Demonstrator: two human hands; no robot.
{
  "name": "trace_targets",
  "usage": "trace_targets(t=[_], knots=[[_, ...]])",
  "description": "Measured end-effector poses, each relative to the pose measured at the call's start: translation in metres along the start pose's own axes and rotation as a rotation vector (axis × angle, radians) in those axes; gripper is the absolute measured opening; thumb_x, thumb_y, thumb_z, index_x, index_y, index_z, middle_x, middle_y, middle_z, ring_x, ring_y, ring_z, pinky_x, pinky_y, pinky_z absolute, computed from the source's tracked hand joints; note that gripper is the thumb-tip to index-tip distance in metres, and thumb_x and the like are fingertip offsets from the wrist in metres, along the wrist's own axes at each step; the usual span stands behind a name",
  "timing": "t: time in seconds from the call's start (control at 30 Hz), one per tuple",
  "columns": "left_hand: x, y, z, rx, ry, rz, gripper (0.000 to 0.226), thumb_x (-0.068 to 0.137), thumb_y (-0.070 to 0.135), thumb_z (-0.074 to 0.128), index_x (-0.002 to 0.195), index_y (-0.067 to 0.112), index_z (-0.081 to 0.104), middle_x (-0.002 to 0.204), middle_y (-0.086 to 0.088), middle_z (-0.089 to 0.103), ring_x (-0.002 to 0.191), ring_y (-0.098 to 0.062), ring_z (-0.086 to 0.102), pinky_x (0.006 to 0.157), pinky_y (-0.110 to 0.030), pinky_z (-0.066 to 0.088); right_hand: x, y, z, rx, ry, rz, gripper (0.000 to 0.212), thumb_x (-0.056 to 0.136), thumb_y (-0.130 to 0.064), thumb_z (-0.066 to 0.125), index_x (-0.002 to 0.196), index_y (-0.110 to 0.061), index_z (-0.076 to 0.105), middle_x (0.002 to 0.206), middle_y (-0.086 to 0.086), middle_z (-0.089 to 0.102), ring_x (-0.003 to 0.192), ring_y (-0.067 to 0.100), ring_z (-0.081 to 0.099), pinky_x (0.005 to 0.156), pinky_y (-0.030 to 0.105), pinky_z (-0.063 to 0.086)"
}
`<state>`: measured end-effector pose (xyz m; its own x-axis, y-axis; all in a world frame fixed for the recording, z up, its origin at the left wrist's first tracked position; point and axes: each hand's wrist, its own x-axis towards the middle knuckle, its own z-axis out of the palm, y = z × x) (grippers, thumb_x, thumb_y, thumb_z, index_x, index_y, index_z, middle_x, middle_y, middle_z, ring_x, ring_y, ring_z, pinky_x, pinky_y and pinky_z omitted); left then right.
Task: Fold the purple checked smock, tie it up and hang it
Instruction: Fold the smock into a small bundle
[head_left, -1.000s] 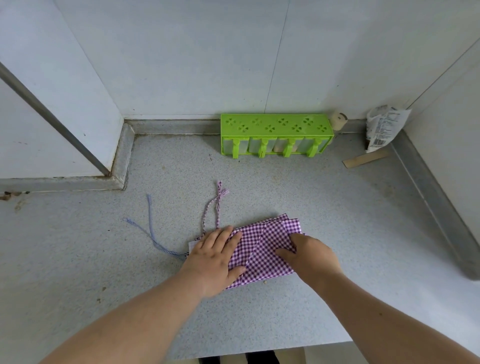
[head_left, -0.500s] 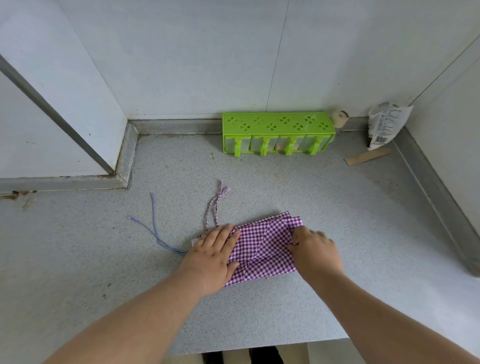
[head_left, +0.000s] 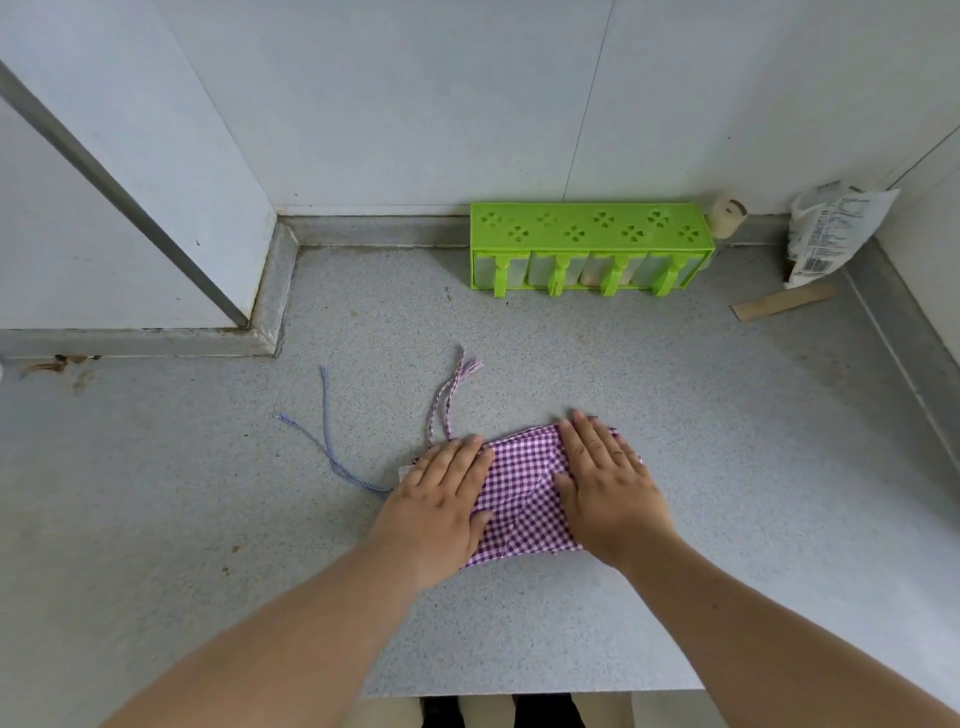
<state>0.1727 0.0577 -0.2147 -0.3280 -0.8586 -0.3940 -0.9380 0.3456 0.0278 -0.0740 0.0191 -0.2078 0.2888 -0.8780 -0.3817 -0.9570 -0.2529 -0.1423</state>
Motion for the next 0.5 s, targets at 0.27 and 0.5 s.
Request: trace_targets(t=[0.27,0.5], knots=[[-0.010,-0.005,0.013,-0.146,0.035,-0.132,0.070,0.107,0.054,0.014,0.168,0.019,0.010,0.170,-0.004,0.018,0.156,-0.026,0.025,0.130,-0.046,0.017,0.002,0.009,-0.004,-0.050,-0.041,0.036,0.065,0.106,-0.053,-0.004,0.161,-0.024,-0.024,0.169,-0.005,-0.028,0.155,0.016,-0.028,0.127,0.044,-0.016],[-0.011,-0.008,0.029,-0.293,0.209,-0.144,0.059,0.106,0.049,0.017,0.149,0.020,0.046,0.156,0.000,0.035,0.145,-0.021,0.037,0.126,-0.043,0.032,0.009,-0.045,-0.040,-0.049,0.122,-0.254,0.054,0.103,-0.022,0.034,0.155,-0.034,0.033,0.159,-0.005,0.036,0.150,0.025,0.030,0.125,0.050,0.015]])
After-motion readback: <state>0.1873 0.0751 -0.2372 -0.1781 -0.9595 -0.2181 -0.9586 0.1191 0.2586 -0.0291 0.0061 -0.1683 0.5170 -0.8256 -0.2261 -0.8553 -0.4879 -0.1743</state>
